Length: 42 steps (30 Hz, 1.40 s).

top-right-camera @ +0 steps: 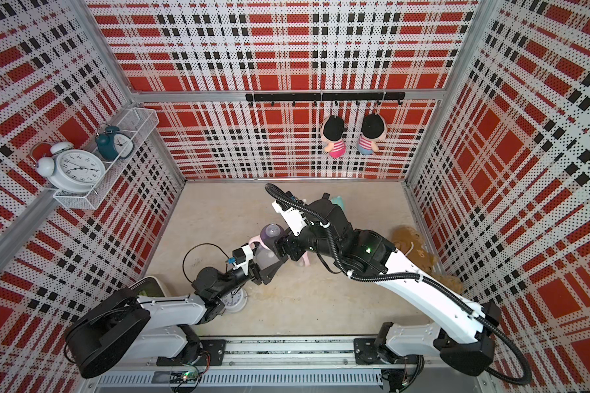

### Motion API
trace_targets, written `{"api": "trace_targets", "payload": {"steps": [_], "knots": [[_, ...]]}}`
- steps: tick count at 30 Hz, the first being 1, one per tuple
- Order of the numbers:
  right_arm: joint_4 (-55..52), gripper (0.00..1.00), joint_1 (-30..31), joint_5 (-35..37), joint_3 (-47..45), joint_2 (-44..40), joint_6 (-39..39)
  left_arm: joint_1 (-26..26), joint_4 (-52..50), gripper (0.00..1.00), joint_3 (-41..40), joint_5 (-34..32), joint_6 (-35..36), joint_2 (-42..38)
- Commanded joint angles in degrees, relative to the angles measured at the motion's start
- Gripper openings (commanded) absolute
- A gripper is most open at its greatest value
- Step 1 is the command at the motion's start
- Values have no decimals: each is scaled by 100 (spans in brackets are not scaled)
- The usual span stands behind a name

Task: Assemble the baby bottles
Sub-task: Screw the nipple onto the baby bottle.

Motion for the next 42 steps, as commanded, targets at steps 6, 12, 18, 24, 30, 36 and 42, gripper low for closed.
{"api": "trace_targets", "payload": {"steps": [6, 12, 18, 24, 30, 36, 42], "knots": [[944, 86, -91, -682, -454, -123, -393, 157, 455, 0, 253, 991, -635, -83], [1083, 83, -160, -886, -652, -172, -376, 244, 449, 0, 275, 1141, -749, -100], [1114, 80, -241, -979, -682, -148, -350, 244, 431, 0, 302, 1150, -749, -39], [1039, 77, -283, -957, -626, -51, -367, 251, 383, 0, 328, 1132, -731, -67], [985, 69, -310, -898, -623, 8, -341, 248, 319, 0, 346, 1068, -714, -108], [910, 59, -310, -668, -583, 106, -182, 211, 99, 0, 385, 592, -643, -156], [754, 53, -232, -187, -484, 296, 322, -21, -55, 0, 266, -1220, -463, -394]]}}
